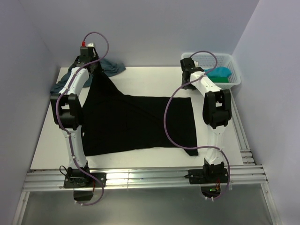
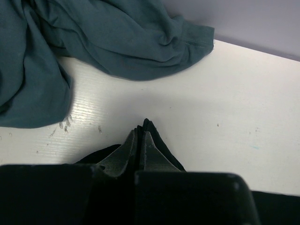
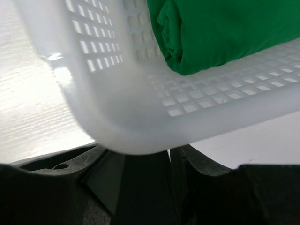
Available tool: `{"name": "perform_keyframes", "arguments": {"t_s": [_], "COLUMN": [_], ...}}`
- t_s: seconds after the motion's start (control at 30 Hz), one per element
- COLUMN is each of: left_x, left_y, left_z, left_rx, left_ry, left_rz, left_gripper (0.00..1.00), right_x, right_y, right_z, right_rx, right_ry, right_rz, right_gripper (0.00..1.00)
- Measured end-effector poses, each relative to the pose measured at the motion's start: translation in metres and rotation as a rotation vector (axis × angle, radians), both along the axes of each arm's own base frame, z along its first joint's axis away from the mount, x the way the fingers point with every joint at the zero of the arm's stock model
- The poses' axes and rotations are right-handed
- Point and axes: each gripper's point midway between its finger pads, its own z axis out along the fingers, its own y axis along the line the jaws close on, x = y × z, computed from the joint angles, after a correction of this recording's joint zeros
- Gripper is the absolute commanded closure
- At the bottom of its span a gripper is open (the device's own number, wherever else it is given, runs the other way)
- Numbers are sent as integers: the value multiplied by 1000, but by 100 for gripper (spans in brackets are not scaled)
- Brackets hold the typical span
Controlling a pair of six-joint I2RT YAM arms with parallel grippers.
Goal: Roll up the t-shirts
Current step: Fold the tshirt
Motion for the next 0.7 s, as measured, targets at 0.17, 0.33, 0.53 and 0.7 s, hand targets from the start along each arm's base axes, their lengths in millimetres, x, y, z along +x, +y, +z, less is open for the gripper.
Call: {"name": "perform_keyframes", "arguments": {"t_s": [0.17,0.33,0.53,0.7], "left_x": [0,0,-2,-5], "left_y": [0,-1,-2,-1], "left_z": [0,0,-5,-11], "left_rx": [0,-1,-5,-5], "left_ry": [0,0,12,27], "left_rz": [-1,-1,-6,-6], "left_gripper": [100,100,100,100], "right_x": [1,-7,-14,-23], "right_y": [9,21,25,12], "right_z": [12,11,4,-28], "right_rx": [-19,-13,10,47], "right_ry": [-17,-9,19,111], "right_rz": [27,72,77,41], "right_gripper": [51,51,51,51]}}
